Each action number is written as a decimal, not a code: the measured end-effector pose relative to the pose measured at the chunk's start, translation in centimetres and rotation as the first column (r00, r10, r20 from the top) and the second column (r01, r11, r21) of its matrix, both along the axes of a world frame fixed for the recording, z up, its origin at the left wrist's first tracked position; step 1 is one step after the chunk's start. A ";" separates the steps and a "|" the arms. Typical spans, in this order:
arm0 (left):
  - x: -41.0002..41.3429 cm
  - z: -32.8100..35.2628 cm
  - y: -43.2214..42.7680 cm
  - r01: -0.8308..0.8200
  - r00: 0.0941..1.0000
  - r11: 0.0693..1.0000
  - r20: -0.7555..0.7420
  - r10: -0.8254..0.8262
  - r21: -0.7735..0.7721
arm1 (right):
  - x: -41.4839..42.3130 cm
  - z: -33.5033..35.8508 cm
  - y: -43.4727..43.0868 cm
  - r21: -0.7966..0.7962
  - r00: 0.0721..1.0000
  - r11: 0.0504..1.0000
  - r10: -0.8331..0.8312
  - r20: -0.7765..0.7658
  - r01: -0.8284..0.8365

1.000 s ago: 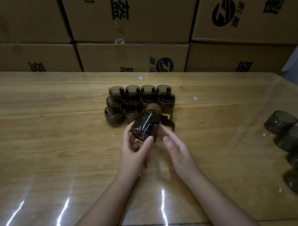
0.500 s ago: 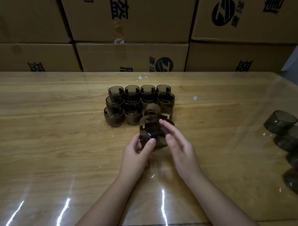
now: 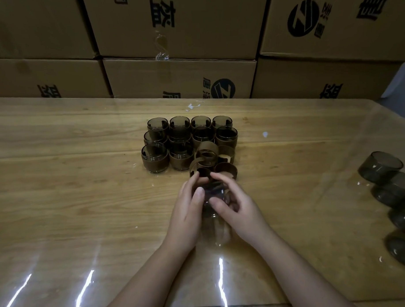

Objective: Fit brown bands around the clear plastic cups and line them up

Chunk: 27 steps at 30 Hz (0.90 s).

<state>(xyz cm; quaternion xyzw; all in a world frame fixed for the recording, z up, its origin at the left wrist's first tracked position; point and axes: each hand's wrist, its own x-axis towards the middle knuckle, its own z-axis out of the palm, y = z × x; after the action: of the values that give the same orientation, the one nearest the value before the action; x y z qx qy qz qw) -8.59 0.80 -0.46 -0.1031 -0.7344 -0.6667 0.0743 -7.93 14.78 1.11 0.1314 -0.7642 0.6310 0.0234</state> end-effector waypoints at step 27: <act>0.3 0.5 0.0 0.096 0.995 0.995 -0.030 -0.096 0.024 | 0.1 -0.1 -0.1 -0.060 0.998 0.997 -0.051 -0.033 0.049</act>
<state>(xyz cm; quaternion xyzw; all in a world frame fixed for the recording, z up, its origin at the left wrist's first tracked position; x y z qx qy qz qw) -8.26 0.81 0.04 -0.1469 -0.7190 -0.6771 0.0540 -7.88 14.69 1.05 0.1225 -0.7478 0.6502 0.0561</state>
